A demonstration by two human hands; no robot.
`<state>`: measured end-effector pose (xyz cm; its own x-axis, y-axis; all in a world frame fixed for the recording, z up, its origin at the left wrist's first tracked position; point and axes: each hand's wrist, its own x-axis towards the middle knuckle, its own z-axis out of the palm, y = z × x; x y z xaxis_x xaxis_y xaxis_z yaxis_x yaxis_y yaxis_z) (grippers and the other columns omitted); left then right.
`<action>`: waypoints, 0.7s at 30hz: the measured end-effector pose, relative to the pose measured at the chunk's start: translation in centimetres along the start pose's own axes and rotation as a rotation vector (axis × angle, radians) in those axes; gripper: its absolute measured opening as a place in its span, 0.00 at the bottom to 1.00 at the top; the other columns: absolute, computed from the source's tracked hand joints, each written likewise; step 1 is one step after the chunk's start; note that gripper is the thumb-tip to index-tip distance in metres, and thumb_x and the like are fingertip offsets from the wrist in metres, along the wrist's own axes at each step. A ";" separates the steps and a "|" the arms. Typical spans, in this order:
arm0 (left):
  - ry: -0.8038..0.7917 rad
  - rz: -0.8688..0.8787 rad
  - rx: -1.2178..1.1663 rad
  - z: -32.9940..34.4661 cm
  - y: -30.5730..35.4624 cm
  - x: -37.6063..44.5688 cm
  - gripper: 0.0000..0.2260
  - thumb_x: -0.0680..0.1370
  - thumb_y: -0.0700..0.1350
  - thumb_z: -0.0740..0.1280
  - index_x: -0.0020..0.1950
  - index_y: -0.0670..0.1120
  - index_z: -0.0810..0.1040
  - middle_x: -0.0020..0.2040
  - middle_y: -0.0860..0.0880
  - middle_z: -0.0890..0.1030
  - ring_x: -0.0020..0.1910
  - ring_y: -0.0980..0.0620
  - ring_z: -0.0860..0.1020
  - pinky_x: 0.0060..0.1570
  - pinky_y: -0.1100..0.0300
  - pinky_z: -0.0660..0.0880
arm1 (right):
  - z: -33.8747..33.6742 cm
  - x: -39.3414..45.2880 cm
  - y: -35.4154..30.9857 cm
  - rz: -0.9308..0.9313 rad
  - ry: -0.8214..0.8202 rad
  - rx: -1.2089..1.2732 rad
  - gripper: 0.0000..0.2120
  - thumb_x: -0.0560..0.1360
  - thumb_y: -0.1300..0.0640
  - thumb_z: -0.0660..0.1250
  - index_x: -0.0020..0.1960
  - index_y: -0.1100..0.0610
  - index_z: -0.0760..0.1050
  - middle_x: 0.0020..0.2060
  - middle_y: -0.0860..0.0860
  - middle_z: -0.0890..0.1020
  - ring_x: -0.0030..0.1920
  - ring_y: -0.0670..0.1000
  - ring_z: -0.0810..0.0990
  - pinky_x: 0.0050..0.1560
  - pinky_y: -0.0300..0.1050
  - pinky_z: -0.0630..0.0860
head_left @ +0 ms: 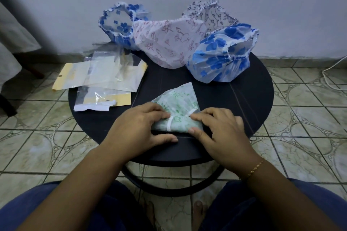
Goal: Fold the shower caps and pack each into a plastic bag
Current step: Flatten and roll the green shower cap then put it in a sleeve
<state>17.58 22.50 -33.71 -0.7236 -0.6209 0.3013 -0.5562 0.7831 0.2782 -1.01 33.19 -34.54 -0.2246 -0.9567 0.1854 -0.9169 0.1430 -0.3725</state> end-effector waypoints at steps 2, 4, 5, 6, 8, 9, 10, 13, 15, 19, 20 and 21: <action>-0.004 -0.005 0.003 0.0 -0.1 0.1 0.31 0.66 0.70 0.59 0.56 0.52 0.82 0.49 0.56 0.77 0.42 0.55 0.79 0.39 0.61 0.75 | -0.4 -0.1 0.2 -0.017 -0.040 -0.018 0.28 0.69 0.28 0.54 0.66 0.38 0.68 0.59 0.37 0.68 0.63 0.41 0.60 0.52 0.38 0.50; 0.000 0.012 0.012 -0.1 -0.1 0.2 0.29 0.68 0.69 0.58 0.55 0.51 0.82 0.47 0.55 0.78 0.40 0.53 0.79 0.38 0.62 0.73 | -0.6 0.0 0.2 -0.015 -0.063 -0.014 0.25 0.72 0.34 0.59 0.67 0.38 0.67 0.60 0.37 0.68 0.64 0.41 0.59 0.53 0.38 0.50; 0.003 0.022 0.012 -0.1 0.0 0.3 0.29 0.68 0.69 0.58 0.55 0.51 0.83 0.46 0.55 0.78 0.39 0.53 0.79 0.37 0.62 0.72 | -0.6 0.0 0.2 -0.016 -0.062 -0.002 0.23 0.73 0.36 0.60 0.66 0.38 0.68 0.60 0.37 0.68 0.63 0.41 0.59 0.53 0.38 0.50; 0.011 0.023 0.005 -0.2 0.0 0.2 0.28 0.69 0.69 0.58 0.54 0.51 0.83 0.44 0.55 0.79 0.39 0.53 0.79 0.38 0.63 0.71 | -0.6 0.0 0.2 -0.014 -0.057 0.019 0.21 0.74 0.36 0.59 0.65 0.38 0.69 0.58 0.36 0.68 0.62 0.40 0.60 0.52 0.38 0.50; 0.047 -0.011 -0.010 -0.4 0.2 0.1 0.25 0.70 0.69 0.58 0.51 0.53 0.82 0.39 0.55 0.79 0.37 0.54 0.77 0.36 0.65 0.69 | -0.7 0.1 0.2 0.006 -0.039 0.105 0.20 0.73 0.35 0.55 0.60 0.39 0.74 0.53 0.35 0.70 0.59 0.38 0.61 0.50 0.37 0.51; 0.066 -0.039 -0.009 -0.5 0.2 0.0 0.24 0.70 0.69 0.57 0.49 0.54 0.80 0.36 0.55 0.77 0.36 0.54 0.75 0.35 0.65 0.67 | -0.8 0.1 0.2 0.024 -0.028 0.154 0.20 0.73 0.35 0.54 0.57 0.40 0.77 0.51 0.36 0.72 0.57 0.38 0.62 0.49 0.37 0.52; 0.076 -0.066 -0.008 -0.5 0.3 -0.1 0.23 0.69 0.70 0.56 0.47 0.54 0.79 0.34 0.55 0.74 0.35 0.54 0.73 0.34 0.63 0.66 | -0.8 0.2 0.2 0.042 -0.017 0.191 0.19 0.74 0.35 0.55 0.52 0.42 0.79 0.49 0.37 0.73 0.56 0.39 0.64 0.49 0.38 0.52; 0.080 -0.112 -0.020 -0.5 0.6 0.0 0.24 0.70 0.69 0.53 0.44 0.54 0.79 0.34 0.56 0.72 0.38 0.53 0.71 0.41 0.59 0.63 | -0.8 0.5 0.0 0.105 0.009 0.230 0.18 0.74 0.38 0.57 0.43 0.48 0.80 0.43 0.41 0.75 0.53 0.42 0.65 0.47 0.39 0.53; 0.087 -0.111 -0.001 -0.4 0.7 0.1 0.24 0.72 0.68 0.52 0.41 0.53 0.79 0.34 0.56 0.74 0.40 0.53 0.72 0.43 0.58 0.61 | -0.8 0.8 -0.3 0.173 0.020 0.257 0.20 0.73 0.38 0.59 0.37 0.50 0.79 0.41 0.41 0.74 0.52 0.43 0.65 0.47 0.39 0.52; 0.145 -0.124 0.069 0.0 0.5 0.4 0.24 0.73 0.66 0.53 0.40 0.52 0.82 0.41 0.55 0.75 0.42 0.53 0.72 0.44 0.57 0.62 | -0.6 1.8 -0.7 0.293 -0.005 0.247 0.26 0.72 0.35 0.59 0.26 0.54 0.71 0.40 0.44 0.74 0.51 0.46 0.65 0.53 0.44 0.56; 0.156 -0.130 0.078 0.1 0.5 0.4 0.23 0.73 0.65 0.54 0.42 0.52 0.83 0.42 0.55 0.74 0.43 0.53 0.72 0.44 0.57 0.62 | -0.6 2.1 -0.8 0.312 -0.014 0.228 0.26 0.72 0.34 0.59 0.25 0.52 0.69 0.40 0.45 0.74 0.51 0.46 0.65 0.53 0.45 0.57; 0.165 -0.126 0.077 0.2 0.6 0.5 0.22 0.73 0.64 0.55 0.46 0.53 0.83 0.42 0.54 0.75 0.43 0.52 0.72 0.44 0.57 0.63 | -0.5 2.3 -1.0 0.326 -0.018 0.202 0.25 0.72 0.34 0.59 0.26 0.51 0.68 0.41 0.45 0.74 0.52 0.46 0.65 0.53 0.45 0.57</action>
<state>16.75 22.66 -33.57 -0.5730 -0.7064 0.4156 -0.6721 0.6952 0.2549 -0.79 30.98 -33.30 -0.4861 -0.8738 0.0124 -0.7146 0.3892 -0.5813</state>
